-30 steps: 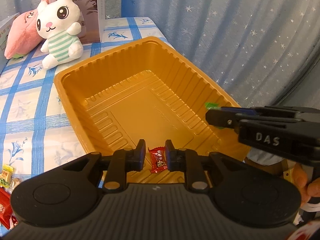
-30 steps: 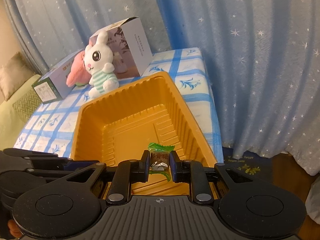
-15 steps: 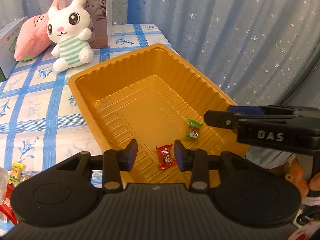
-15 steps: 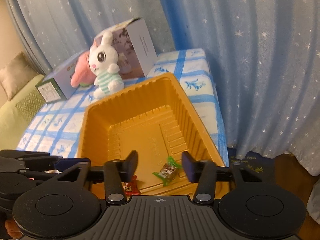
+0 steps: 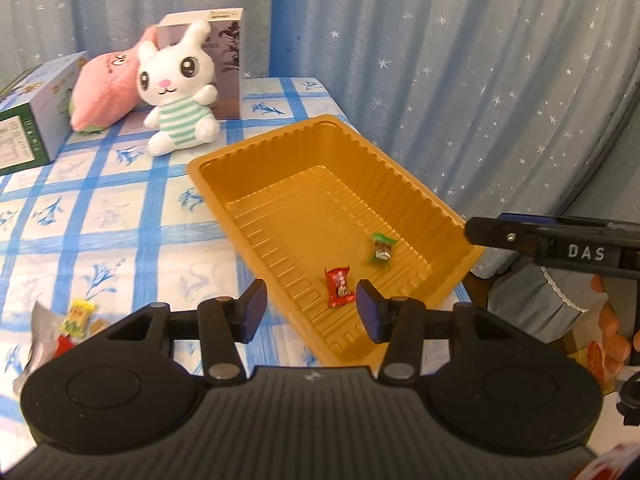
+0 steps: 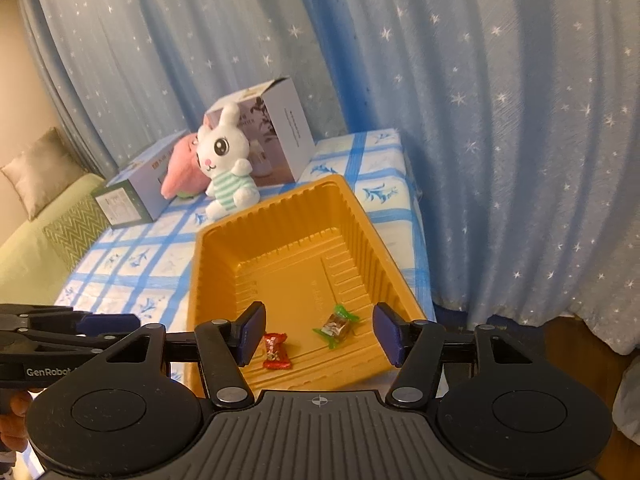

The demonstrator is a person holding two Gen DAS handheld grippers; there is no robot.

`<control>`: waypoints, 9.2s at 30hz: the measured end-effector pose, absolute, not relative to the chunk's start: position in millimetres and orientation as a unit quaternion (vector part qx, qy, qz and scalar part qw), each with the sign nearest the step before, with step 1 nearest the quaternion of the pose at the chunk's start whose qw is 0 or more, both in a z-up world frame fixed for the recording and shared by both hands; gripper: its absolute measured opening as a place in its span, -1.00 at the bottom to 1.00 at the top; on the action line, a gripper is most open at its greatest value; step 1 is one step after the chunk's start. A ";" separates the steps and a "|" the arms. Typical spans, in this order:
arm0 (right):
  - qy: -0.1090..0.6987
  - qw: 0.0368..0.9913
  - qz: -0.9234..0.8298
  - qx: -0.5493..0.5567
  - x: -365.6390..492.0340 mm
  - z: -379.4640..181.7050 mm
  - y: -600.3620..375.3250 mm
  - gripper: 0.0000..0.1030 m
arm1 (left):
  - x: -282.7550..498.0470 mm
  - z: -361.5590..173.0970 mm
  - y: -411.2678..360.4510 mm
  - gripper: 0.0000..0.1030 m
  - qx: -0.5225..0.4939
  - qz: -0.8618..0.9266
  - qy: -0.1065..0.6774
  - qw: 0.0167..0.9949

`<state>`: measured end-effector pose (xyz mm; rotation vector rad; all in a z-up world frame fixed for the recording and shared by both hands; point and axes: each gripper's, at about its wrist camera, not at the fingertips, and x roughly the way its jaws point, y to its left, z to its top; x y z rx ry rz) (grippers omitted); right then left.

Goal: Organize snacks
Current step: 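Open both grippers to drop the candies into the orange tray, then move both open grippers back toward the snack pile, then grasp the clear packet of dark sticks with the right gripper while the left grasps a red candy, then carry the packet and red candy over the orange tray with both grippers, then open the left gripper to drop the red candy while the right releases the dark-stick packet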

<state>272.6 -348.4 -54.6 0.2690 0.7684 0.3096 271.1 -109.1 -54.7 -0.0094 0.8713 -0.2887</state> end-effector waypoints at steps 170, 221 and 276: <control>0.421 0.882 0.192 0.091 199.4 -79.3 -175.8 -0.30 | 195.0 -81.9 40.5 -0.66 -0.001 -0.104 0.438 0.893; 0.376 0.901 0.195 0.098 319.7 -59.7 -323.1 -0.30 | 318.1 -46.8 -151.9 -0.66 -0.013 -0.087 0.399 0.913; 0.422 0.883 0.141 0.150 390.1 -107.2 -305.7 -0.13 | 383.2 -101.7 -130.5 -0.59 -0.019 -0.096 0.454 0.886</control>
